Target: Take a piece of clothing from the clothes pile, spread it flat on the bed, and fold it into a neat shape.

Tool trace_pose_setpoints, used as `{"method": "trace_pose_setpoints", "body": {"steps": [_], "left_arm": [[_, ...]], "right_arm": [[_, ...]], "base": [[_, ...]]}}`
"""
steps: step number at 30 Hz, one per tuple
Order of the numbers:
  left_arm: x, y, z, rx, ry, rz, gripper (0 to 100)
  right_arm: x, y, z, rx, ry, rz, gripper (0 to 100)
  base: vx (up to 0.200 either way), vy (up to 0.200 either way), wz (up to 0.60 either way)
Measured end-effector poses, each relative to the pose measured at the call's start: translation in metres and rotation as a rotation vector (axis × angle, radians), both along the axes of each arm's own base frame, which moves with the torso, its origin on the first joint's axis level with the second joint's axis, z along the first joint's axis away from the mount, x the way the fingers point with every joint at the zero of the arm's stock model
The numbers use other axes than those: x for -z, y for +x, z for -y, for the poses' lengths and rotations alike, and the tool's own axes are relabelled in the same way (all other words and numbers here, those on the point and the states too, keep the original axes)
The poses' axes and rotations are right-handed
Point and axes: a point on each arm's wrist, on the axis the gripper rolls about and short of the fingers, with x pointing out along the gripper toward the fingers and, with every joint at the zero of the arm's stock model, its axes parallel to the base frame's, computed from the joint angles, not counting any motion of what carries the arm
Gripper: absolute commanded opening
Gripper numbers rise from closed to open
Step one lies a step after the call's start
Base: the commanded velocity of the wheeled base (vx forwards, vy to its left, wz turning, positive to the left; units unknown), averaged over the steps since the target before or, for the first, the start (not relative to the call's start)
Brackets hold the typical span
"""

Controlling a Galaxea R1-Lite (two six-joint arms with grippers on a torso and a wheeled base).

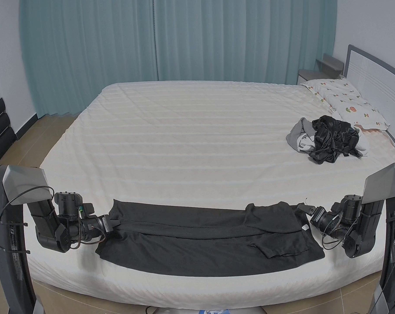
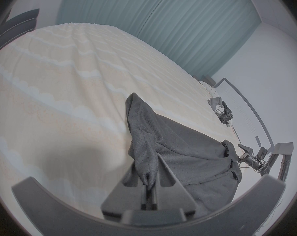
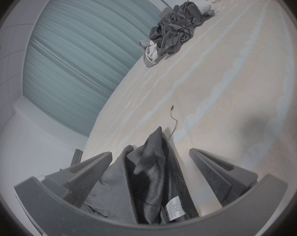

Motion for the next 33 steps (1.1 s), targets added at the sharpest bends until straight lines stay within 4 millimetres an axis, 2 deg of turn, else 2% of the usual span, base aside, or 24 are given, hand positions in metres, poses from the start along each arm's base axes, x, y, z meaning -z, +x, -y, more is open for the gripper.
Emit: {"method": "trace_pose_setpoints", "body": {"steps": [11, 23, 33], "left_arm": [[-0.009, 0.008, 0.001, -0.066, -0.065, 0.057, 0], [-0.024, 0.008, 0.018, -0.093, -0.098, 0.075, 0], [-0.037, 0.002, 0.036, -0.105, -0.108, 0.079, 0]], "right_arm": [[0.0, 0.0, 0.0, -0.002, 0.001, 0.001, 100], [0.0, 0.0, 0.0, -0.002, 0.002, 0.001, 100], [0.0, 0.0, -0.001, -0.003, 0.002, 0.0, 100]], "base": [[0.0, 0.0, 0.0], [0.0, 0.0, 0.0], [0.0, -0.2, 0.0]]}}
